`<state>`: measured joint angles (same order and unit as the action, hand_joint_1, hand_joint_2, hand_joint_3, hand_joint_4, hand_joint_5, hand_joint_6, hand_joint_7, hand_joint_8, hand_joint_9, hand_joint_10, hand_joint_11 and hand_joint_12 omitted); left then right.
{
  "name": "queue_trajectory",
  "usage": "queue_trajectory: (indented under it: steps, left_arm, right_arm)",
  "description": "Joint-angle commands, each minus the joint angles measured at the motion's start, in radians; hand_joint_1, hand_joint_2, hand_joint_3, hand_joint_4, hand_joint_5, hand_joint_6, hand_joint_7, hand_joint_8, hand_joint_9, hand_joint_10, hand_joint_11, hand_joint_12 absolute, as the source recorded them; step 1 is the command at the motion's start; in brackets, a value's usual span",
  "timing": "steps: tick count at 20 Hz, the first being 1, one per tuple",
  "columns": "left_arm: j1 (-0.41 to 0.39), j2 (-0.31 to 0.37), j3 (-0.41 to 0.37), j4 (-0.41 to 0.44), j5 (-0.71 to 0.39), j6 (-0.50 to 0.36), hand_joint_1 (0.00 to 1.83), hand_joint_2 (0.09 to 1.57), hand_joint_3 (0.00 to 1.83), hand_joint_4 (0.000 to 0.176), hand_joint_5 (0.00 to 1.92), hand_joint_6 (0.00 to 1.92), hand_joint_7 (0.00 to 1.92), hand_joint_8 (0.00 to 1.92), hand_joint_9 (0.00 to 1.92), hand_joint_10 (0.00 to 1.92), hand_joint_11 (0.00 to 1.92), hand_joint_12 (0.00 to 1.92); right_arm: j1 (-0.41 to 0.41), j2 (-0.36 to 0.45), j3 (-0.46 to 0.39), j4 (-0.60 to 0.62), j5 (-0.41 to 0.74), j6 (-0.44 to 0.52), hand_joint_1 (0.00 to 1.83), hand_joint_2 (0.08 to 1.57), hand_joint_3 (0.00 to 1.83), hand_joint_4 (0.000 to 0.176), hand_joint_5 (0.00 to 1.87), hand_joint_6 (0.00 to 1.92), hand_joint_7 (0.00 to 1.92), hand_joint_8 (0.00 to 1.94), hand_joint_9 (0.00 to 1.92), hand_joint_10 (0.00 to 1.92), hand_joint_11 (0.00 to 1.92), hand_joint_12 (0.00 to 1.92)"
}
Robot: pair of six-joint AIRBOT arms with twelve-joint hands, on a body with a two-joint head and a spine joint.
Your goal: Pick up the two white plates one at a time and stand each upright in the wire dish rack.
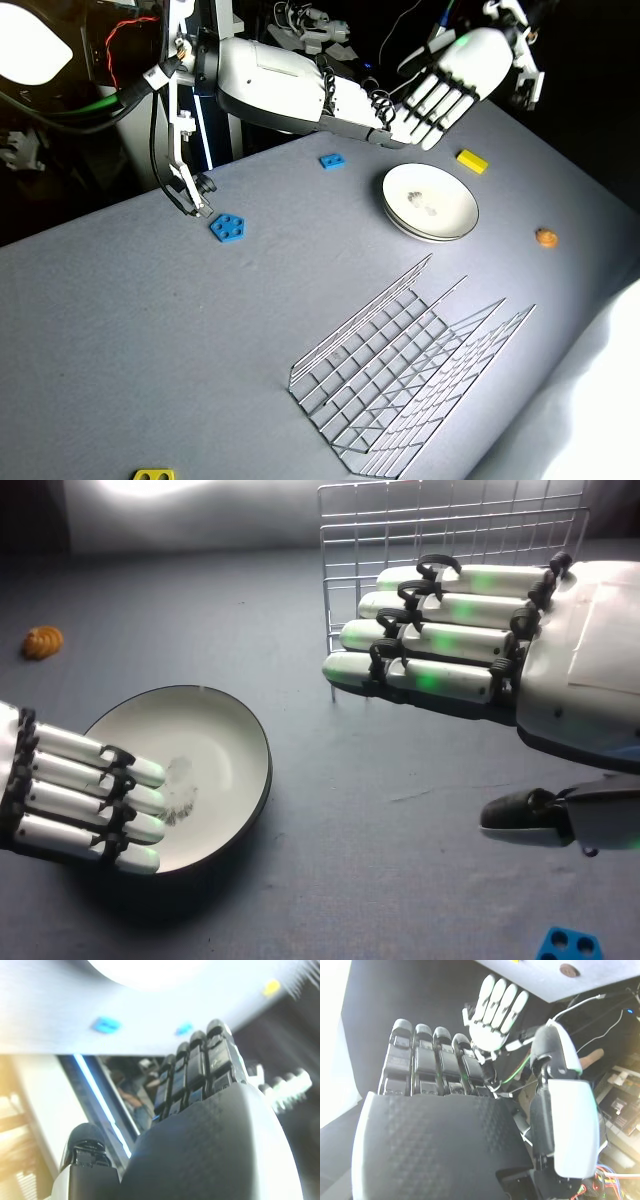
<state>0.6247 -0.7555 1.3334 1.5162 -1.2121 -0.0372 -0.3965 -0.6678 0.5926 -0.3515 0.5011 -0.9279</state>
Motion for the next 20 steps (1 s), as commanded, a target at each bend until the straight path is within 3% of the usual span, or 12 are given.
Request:
queue_trajectory:
  steps: [1,5,10,20]
  left_arm:
    - [0.004,-0.004,0.006,-0.094,-0.032,0.008,0.0,1.08,0.0,0.0,0.09,0.01,0.09,0.01,0.05,0.01,0.03,0.01]
    - [0.057,-0.031,0.025,-0.1,0.016,0.028,0.0,1.08,0.0,0.0,0.07,0.0,0.08,0.0,0.04,0.0,0.0,0.0]
    - [0.097,-0.049,0.023,-0.11,0.084,0.032,0.0,1.08,0.0,0.0,0.08,0.0,0.08,0.0,0.05,0.0,0.01,0.01]
    - [0.11,-0.082,0.075,-0.131,0.153,0.015,0.0,1.09,0.0,0.0,0.1,0.0,0.1,0.01,0.08,0.01,0.02,0.01]
  right_arm:
    - [0.007,0.003,-0.004,0.017,0.149,-0.003,0.96,1.04,0.0,0.0,0.0,0.0,0.0,0.0,0.0,0.0,0.0,0.0]
    - [-0.027,0.0,-0.004,0.017,0.213,-0.018,1.15,1.0,0.0,0.0,0.02,0.01,0.0,0.0,0.0,0.0,0.01,0.01]
    - [-0.031,-0.005,-0.004,0.017,0.213,-0.038,1.21,0.96,0.0,0.0,0.08,0.02,0.04,0.01,0.02,0.01,0.07,0.04]
    - [-0.03,-0.005,-0.004,0.017,0.213,-0.038,1.13,1.0,0.0,0.0,0.01,0.0,0.0,0.0,0.0,0.0,0.02,0.06]
